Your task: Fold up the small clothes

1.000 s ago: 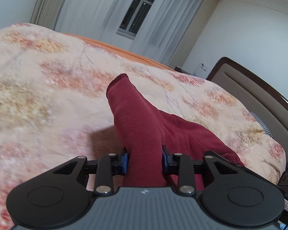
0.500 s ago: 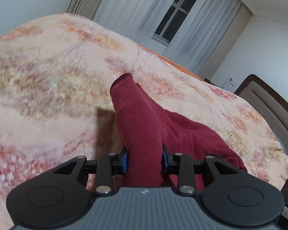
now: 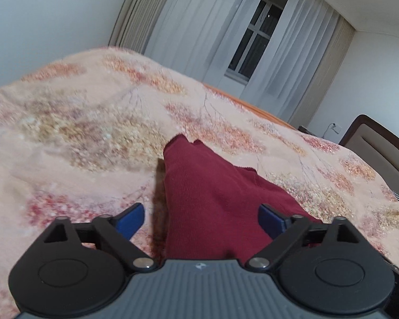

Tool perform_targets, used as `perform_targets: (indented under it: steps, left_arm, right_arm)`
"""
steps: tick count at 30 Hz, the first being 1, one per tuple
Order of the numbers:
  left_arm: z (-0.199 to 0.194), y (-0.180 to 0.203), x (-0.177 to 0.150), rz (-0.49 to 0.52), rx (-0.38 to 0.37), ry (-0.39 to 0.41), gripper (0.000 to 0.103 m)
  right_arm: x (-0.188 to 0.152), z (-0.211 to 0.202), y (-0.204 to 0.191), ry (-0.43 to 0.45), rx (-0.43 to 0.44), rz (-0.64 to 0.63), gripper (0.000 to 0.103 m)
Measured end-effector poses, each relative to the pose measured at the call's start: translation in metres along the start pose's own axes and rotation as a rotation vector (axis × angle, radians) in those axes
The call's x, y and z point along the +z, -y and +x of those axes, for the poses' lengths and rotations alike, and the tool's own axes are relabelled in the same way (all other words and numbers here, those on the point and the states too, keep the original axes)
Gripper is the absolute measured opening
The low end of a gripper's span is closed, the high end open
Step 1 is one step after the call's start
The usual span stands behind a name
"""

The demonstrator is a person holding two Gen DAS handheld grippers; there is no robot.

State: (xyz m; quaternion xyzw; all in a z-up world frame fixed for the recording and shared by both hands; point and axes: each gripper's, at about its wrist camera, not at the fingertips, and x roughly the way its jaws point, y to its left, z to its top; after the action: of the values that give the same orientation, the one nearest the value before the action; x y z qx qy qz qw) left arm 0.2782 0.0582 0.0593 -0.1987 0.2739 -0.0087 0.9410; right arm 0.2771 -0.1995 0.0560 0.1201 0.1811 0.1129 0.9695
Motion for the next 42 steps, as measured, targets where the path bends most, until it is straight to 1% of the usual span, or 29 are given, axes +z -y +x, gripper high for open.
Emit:
perform_targets:
  steps: [1,2,9,15,19,26,31,42]
  left_arm:
    - [-0.010,0.002,-0.002,0.014,0.006,0.016,0.102]
    - [-0.020,0.004,-0.004,0.029,0.010,0.033,0.102]
    - [-0.084,0.012,-0.028,0.094,0.057,0.137,0.102]
    - [-0.131,0.015,-0.062,0.156,0.092,0.213,0.103]
    - [-0.152,0.013,-0.087,0.183,0.103,0.238,0.103]
    - [-0.170,0.011,-0.121,0.223,0.107,0.233,0.103]
    - [-0.173,0.007,-0.134,0.236,0.101,0.217,0.103]
    - [-0.170,0.001,-0.135,0.231,0.103,0.199,0.103]
  right_arm:
    - [0.001,-0.009,-0.003,0.018,0.000,-0.012,0.102]
    - [0.002,-0.018,-0.006,0.037,0.000,-0.023,0.102]
    - [0.001,-0.080,-0.025,0.125,-0.009,-0.075,0.102]
    - [-0.020,-0.128,-0.041,0.170,-0.011,-0.112,0.102]
    - [-0.041,-0.158,-0.049,0.193,-0.020,-0.142,0.102]
    - [-0.073,-0.192,-0.053,0.202,-0.066,-0.141,0.102]
    - [-0.088,-0.197,-0.058,0.184,-0.080,-0.165,0.102]
    - [-0.093,-0.188,-0.059,0.155,-0.080,-0.169,0.102]
